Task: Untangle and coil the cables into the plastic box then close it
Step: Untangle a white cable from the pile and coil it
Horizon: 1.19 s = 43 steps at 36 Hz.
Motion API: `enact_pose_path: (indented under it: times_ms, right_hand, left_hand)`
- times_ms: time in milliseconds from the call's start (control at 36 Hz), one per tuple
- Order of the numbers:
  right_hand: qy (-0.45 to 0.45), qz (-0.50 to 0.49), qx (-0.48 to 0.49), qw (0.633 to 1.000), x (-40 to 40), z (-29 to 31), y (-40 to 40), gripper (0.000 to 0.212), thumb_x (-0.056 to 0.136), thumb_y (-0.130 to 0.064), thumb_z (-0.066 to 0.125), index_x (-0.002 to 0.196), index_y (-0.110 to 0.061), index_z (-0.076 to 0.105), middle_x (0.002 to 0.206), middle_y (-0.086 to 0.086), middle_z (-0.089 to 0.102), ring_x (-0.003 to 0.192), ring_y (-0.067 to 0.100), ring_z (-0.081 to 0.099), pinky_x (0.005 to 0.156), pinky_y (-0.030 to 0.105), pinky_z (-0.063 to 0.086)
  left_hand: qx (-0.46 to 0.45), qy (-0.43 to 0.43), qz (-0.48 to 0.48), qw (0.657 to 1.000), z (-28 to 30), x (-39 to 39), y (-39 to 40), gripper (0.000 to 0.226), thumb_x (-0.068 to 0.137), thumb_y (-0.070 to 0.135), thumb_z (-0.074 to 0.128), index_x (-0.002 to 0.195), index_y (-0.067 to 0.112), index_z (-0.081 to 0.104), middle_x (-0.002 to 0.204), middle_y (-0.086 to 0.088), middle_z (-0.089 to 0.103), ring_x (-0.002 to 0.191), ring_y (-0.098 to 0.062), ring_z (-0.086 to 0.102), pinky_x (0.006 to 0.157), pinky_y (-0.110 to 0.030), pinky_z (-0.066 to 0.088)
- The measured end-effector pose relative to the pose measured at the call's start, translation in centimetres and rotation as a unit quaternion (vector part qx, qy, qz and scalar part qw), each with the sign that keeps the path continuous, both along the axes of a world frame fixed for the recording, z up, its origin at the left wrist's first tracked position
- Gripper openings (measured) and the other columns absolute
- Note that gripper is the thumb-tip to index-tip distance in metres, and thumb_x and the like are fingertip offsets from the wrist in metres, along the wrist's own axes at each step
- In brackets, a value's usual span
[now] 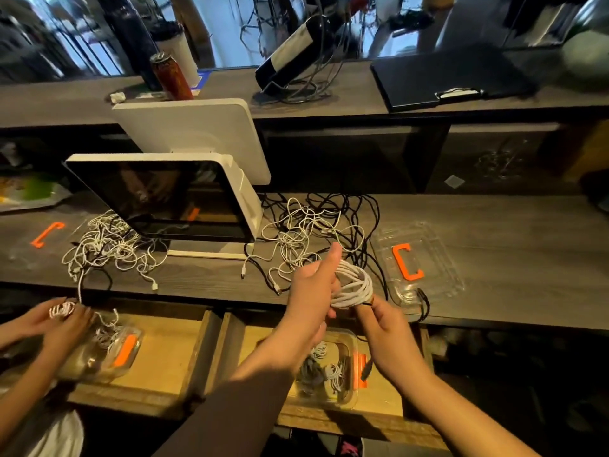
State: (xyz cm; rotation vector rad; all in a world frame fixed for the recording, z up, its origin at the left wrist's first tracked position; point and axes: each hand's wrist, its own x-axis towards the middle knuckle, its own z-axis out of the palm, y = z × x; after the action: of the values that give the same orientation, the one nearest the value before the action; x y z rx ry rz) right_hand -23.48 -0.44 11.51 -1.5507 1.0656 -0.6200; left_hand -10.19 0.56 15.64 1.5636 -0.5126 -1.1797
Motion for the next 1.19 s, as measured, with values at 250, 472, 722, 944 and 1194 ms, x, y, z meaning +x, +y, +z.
enact_pose_path:
  times_ms: [250,472,722,944,1194]
  right_hand:
    - [0.09,0.1,-0.123,0.983,0.0,1.7,0.8,0.025,0.102,-0.032,0.049,0.085,-0.021,0.064,0.067,-0.006,0.062,0.063,0.011,0.058,0.061,0.034,0.044]
    - [0.127,0.153,-0.194,0.961,0.4,3.9,0.6,0.02,0.102,-0.026,0.048,0.088,-0.019,0.06,0.07,-0.008,0.058,0.066,0.01,0.055,0.061,0.03,0.042]
    - [0.146,0.195,-0.263,0.934,0.3,5.1,-1.3,0.045,0.098,-0.054,0.034,0.102,-0.024,0.068,0.083,-0.009,0.068,0.076,0.009,0.064,0.07,0.033,0.052]
    - [0.114,0.155,-0.302,0.934,-0.5,5.4,-3.4,0.044,0.096,-0.056,0.04,0.095,-0.023,0.069,0.077,-0.013,0.066,0.071,0.004,0.062,0.064,0.032,0.052]
    - [0.024,0.126,-0.223,0.966,0.0,5.8,-3.8,0.05,0.087,-0.059,0.047,0.097,-0.02,0.076,0.079,-0.009,0.072,0.074,0.006,0.065,0.065,0.029,0.052]
  left_hand:
    - [-0.057,-0.206,0.109,0.971,-0.2,-0.9,-0.8,0.053,0.097,0.047,0.059,0.058,0.017,0.04,0.054,-0.001,0.035,0.052,-0.013,0.033,0.054,-0.032,0.03]
    - [-0.088,-0.33,0.16,0.926,-0.4,-0.1,-0.4,0.057,0.097,0.046,0.059,0.051,0.015,0.045,0.045,0.005,0.044,0.045,-0.007,0.038,0.05,-0.025,0.035]
    - [-0.084,-0.442,0.069,0.89,-1.9,1.7,0.0,0.061,0.091,0.021,0.071,0.046,0.03,0.031,0.039,0.013,0.031,0.037,-0.006,0.033,0.049,-0.018,0.026]
    - [-0.022,-0.321,-0.068,0.944,-1.2,1.6,0.9,0.05,0.092,0.02,0.066,0.046,0.02,0.046,0.04,0.011,0.041,0.041,-0.004,0.034,0.047,-0.023,0.029]
    - [-0.018,-0.197,-0.112,0.974,1.3,1.5,2.5,0.04,0.1,0.02,0.054,0.061,0.013,0.059,0.051,0.004,0.05,0.043,-0.007,0.046,0.04,-0.017,0.038]
